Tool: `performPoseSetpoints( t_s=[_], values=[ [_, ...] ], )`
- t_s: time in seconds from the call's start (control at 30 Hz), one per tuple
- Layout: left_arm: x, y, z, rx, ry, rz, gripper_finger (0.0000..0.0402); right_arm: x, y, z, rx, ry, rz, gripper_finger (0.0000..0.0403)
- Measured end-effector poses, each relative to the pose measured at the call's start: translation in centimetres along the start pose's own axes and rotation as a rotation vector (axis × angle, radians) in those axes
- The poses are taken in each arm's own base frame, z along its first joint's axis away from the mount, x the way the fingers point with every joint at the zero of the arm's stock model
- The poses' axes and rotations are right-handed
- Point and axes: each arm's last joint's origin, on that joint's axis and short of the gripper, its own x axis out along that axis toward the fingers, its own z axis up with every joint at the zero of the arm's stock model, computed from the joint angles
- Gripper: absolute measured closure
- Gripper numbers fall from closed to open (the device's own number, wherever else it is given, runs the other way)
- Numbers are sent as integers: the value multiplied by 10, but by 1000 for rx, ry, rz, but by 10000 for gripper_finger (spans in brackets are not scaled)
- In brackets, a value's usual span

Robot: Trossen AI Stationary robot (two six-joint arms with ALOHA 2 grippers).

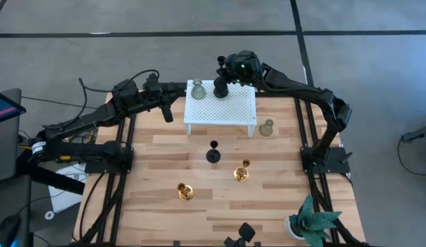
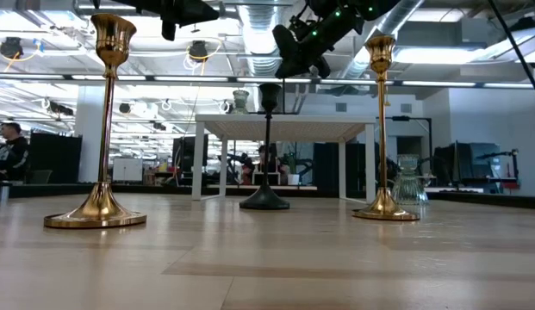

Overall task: Pick & Place candle stick holders
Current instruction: Put the top black candle holder on the shelf

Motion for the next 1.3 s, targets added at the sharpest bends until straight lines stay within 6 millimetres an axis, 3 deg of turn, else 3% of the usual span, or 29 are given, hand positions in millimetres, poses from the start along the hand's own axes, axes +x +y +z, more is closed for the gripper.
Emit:
performPoseSetpoints(
  t_s=[1.3],
  values=[
    [0, 0, 0, 0, 0, 0, 390, 0, 0, 0, -6, 0, 2, 362]
  ],
)
